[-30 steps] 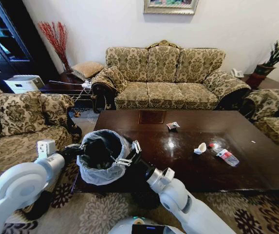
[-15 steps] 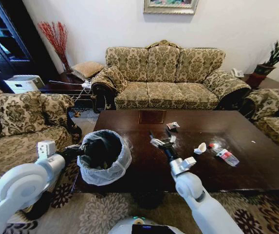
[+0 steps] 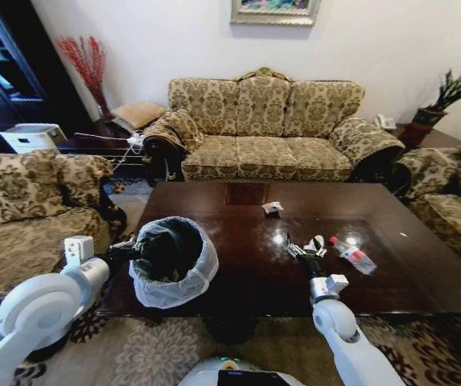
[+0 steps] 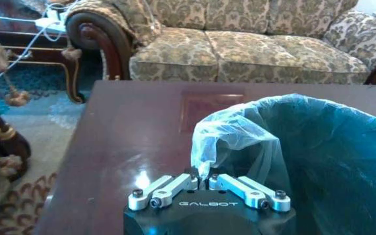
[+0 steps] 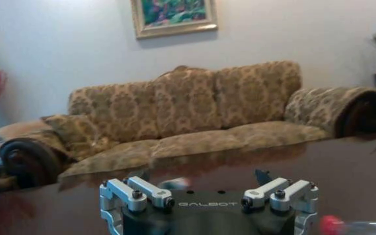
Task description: Move to the front of the table and place the trash on the table into the trash bin.
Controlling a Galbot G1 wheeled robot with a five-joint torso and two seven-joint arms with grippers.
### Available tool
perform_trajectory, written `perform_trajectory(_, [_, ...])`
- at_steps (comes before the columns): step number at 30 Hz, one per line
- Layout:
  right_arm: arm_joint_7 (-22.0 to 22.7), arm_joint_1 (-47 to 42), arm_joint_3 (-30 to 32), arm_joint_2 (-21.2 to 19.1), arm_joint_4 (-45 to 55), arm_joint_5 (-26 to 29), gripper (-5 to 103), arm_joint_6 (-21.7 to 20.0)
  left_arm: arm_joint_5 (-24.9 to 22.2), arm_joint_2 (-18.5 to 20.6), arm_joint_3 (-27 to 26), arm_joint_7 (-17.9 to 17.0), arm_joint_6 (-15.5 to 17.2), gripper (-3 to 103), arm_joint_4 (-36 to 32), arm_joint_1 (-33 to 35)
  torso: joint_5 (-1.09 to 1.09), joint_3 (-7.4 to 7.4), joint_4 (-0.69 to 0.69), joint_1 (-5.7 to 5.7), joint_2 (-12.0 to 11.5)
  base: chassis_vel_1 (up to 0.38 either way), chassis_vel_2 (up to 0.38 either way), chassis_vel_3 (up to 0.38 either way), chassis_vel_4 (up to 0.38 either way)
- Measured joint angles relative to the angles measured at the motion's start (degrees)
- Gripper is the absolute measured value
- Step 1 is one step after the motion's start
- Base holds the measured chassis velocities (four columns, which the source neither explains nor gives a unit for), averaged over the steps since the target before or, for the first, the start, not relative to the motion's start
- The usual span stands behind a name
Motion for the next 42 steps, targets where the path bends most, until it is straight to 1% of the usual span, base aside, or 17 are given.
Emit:
perform_trajectory(3, [0.02,-0.53,0.34,0.72,-1.53,-2.10,100,1.83,0.08,-0.24,0.07,0.04,0.00,3,-0.11,0.03,0.01,0.00,0.00,0.00,0.00,-0.173,-0.192,0.173,0.157])
perform_trajectory(5, [-3.89,-1.30,1.90,1.03,-5.52,-4.08,100,5.05,0.48,-0.62,0.32,0.18,0.00,3,-0.20,0.12,0.00,0.00,-0.01,0.00,0.00,-0.092,-0.068,0.067,0.062])
perform_trajectory(6, [-3.89,-1.30,1.90,1.03,-5.52,-4.08,100,5.05,0.48,-0.62,0.32,0.18,0.00,3,-0.20,0.12,0.00,0.00,-0.01,0.00,0.00,-0.059,-0.068,0.037,0.017])
perform_trajectory(8, [-10.26,-1.21,3.95,0.67,-9.91,-2.97,100,7.72,0.88,-0.78,0.55,0.46,0.00,3,-0.19,0.12,-0.04,0.00,-0.01,-0.01,0.00,0.000,0.000,0.000,0.000])
perform_trajectory(9, [-10.26,-1.21,3.95,0.67,-9.91,-2.97,100,7.72,0.88,-0.78,0.55,0.46,0.00,3,-0.19,0.12,-0.04,0.00,-0.01,-0.01,0.00,0.000,0.000,0.000,0.000])
perform_trajectory(10, [-13.66,-0.55,5.06,0.32,-13.10,-2.47,100,9.10,1.06,-0.83,0.77,0.51,0.00,3,-0.11,0.05,-0.10,0.00,0.00,-0.01,0.00,0.000,0.000,0.000,0.000])
perform_trajectory(12, [-17.35,1.80,6.01,-0.47,-19.05,-1.71,100,11.36,1.33,-0.89,1.30,0.55,0.00,3,0.06,-0.17,-0.08,0.00,0.02,-0.01,0.00,0.079,0.051,-0.028,-0.013])
perform_trajectory(13, [-17.35,1.80,6.01,-0.47,-19.05,-1.71,100,11.36,1.33,-0.89,1.30,0.55,0.00,3,0.06,-0.17,-0.08,0.00,0.02,-0.01,0.00,0.079,0.047,-0.026,-0.013])
perform_trajectory(15, [-19.92,4.89,6.15,-1.30,-24.03,-0.73,100,11.53,1.54,-0.96,1.87,0.64,0.00,3,0.19,-0.39,-0.04,0.00,0.03,-0.01,0.00,0.027,0.024,-0.010,-0.009])
perform_trajectory(17, [-21.00,6.36,6.16,-1.57,-25.61,-0.18,100,10.84,1.59,-0.98,2.11,0.71,-0.01,3,0.28,-0.49,-0.07,0.00,0.02,-0.01,0.00,0.000,0.000,0.000,0.000])
perform_trajectory(19, [-22.89,9.35,5.54,-2.03,-28.65,0.79,100,9.07,1.69,-1.03,2.43,0.79,-0.03,3,0.40,-0.67,0.01,0.00,0.01,0.00,0.00,0.000,0.000,0.000,0.000])
perform_trajectory(22, [-23.11,11.08,4.22,-2.48,-30.09,1.43,100,7.86,1.74,-1.17,2.56,0.82,-0.06,3,0.46,-0.75,-0.02,0.01,0.01,0.00,-0.01,0.000,0.000,0.000,0.000])
perform_trajectory(25, [-23.94,13.12,2.52,-2.96,-31.12,1.69,100,5.48,1.95,-1.40,2.65,0.85,-0.07,3,0.76,-0.76,-0.05,0.01,0.01,0.01,-0.01,0.000,0.000,0.000,0.000])
perform_trajectory(33, [-24.96,16.70,-0.17,-3.52,-33.08,1.30,100,3.64,2.32,-1.73,3.25,1.04,-0.15,3,1.15,-1.13,-0.05,0.01,0.02,0.00,-0.01,0.000,0.000,0.000,0.000])
perform_trajectory(36, [-23.28,18.21,-1.53,-3.37,-33.45,0.02,100,1.72,2.58,-1.91,3.46,1.27,-0.26,3,1.46,-1.28,-0.04,0.01,0.01,0.00,-0.02,0.000,0.000,0.000,0.000])
perform_trajectory(41, [-21.70,19.12,-2.56,-2.95,-33.70,-0.88,102,0.78,2.74,-2.00,3.75,1.36,-0.30,3,1.61,-1.39,-0.04,0.01,0.02,0.00,-0.01,0.000,0.000,0.000,0.000])
perform_trajectory(42, [-21.37,19.38,-2.80,-2.77,-33.81,-1.17,98,0.36,2.78,-1.99,3.79,1.38,-0.31,3,1.64,-1.41,-0.04,0.00,0.02,0.00,-0.01,0.000,0.000,0.000,0.000])
